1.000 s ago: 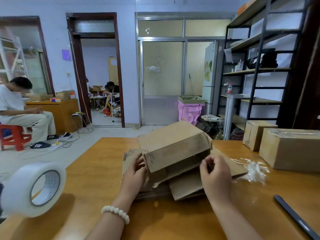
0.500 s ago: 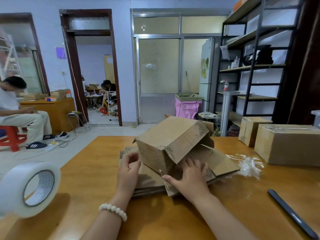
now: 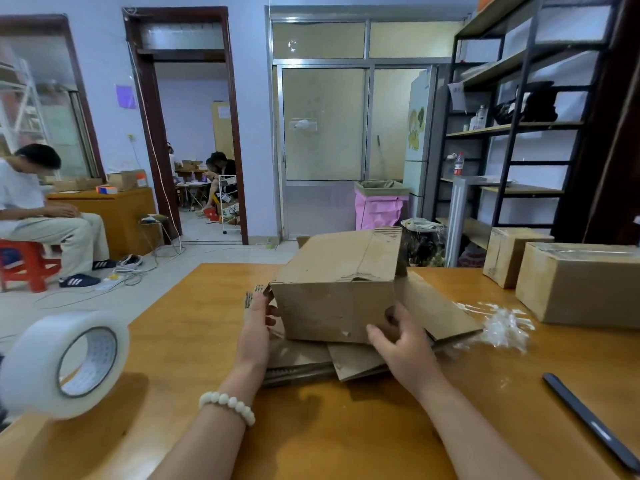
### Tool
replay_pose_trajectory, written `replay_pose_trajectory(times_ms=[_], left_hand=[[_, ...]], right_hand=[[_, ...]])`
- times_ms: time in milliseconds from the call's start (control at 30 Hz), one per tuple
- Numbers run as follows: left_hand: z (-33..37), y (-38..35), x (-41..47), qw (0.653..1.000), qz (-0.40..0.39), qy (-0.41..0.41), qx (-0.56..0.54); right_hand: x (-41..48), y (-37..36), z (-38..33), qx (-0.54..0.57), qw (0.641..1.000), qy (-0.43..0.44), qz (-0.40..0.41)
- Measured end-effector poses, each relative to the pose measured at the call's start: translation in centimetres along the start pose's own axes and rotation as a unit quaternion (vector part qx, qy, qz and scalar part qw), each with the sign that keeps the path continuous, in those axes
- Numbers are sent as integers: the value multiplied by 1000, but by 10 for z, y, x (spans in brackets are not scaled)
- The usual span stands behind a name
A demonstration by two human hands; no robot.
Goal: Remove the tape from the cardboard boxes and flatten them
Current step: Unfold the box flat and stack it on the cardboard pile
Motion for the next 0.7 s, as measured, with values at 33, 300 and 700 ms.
replay_pose_trajectory(times_ms=[33,300,700], left_hand=[[1,-1,-2,1000,-9,-6,19],[-4,-6,-8,995,-94,25,-33],[15,9,-6,997,24,-30,-71]], right_hand=[[0,1,1,19,1000,-8,6],[-1,4,1,120,993,-12,-13],[0,11,-2,84,993,-10,88]])
Point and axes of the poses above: each hand's wrist, its own x-axis towards the middle knuckle, its own y-axis out of the back of the hand, z = x × y, the point moved 4 cm from there along x, towards the middle knuckle, and after that the axes turned 15 degrees about -x, right-handed, at the moved point
